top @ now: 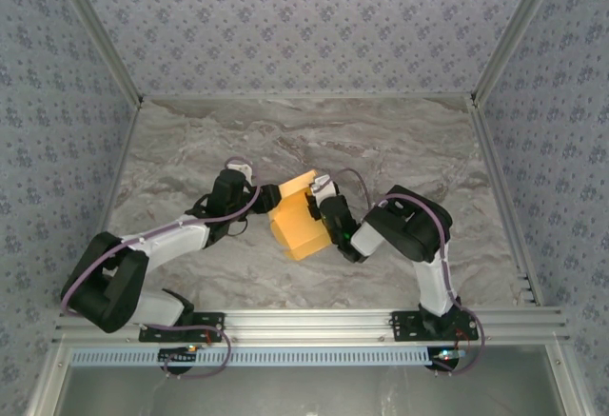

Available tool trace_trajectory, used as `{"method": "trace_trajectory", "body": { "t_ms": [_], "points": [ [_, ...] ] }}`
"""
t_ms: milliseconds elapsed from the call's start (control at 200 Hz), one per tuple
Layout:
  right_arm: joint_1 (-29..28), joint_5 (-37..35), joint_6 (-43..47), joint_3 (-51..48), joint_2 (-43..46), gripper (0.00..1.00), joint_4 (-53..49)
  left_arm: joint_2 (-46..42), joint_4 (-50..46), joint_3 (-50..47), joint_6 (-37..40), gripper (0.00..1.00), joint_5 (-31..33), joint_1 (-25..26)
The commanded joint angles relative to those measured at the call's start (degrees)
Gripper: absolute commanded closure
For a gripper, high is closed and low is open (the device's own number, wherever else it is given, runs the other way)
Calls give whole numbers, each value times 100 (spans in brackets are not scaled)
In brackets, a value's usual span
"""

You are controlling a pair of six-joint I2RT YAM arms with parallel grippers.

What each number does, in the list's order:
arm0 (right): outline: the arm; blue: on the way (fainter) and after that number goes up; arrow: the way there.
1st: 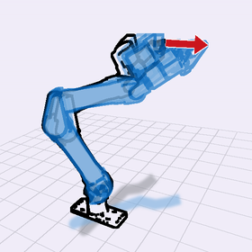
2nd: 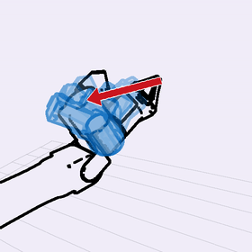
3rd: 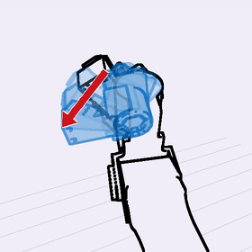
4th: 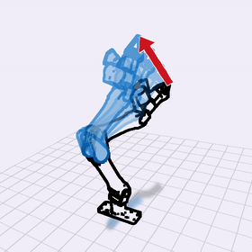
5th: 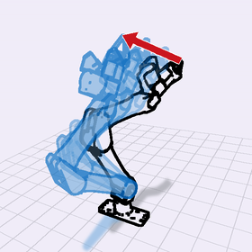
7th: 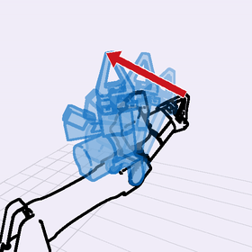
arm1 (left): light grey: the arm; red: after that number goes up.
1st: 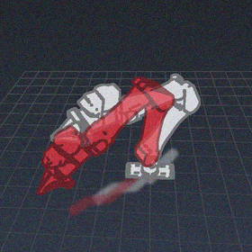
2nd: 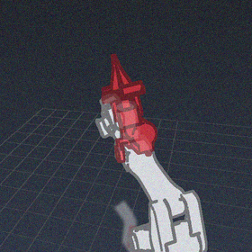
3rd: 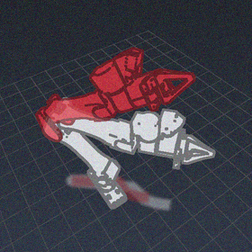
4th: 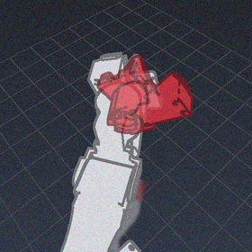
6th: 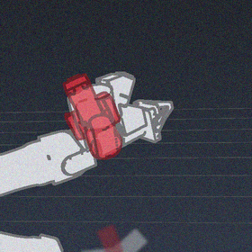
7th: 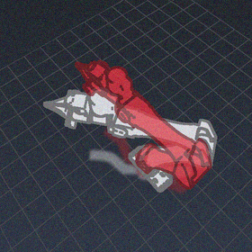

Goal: Fold the paper box

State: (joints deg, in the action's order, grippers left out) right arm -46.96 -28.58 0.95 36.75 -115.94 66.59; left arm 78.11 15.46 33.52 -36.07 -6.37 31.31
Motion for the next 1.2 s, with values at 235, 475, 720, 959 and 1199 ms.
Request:
{"method": "trace_trajectory", "body": {
  "t_ms": [235, 475, 720, 959, 1199],
  "points": [
    [8, -196, -75, 156, -6, 53, -209, 91, -835, -205, 118, 47, -46, 78],
    [65, -995, -766, 631, -111, 60, -988, 68, -853, -196, 118, 47, -51, 77],
    [-53, -2666, -1171, 973, -268, 73, -2101, 88, -856, -205, 102, 47, -27, 81],
    [41, -2815, -1633, 615, -245, 72, -1985, 86, -811, -240, 57, 47, -9, 77],
    [125, -667, -725, 82, 48, 55, -376, 35, -799, -206, 31, 45, -36, 83]
  ]
}}
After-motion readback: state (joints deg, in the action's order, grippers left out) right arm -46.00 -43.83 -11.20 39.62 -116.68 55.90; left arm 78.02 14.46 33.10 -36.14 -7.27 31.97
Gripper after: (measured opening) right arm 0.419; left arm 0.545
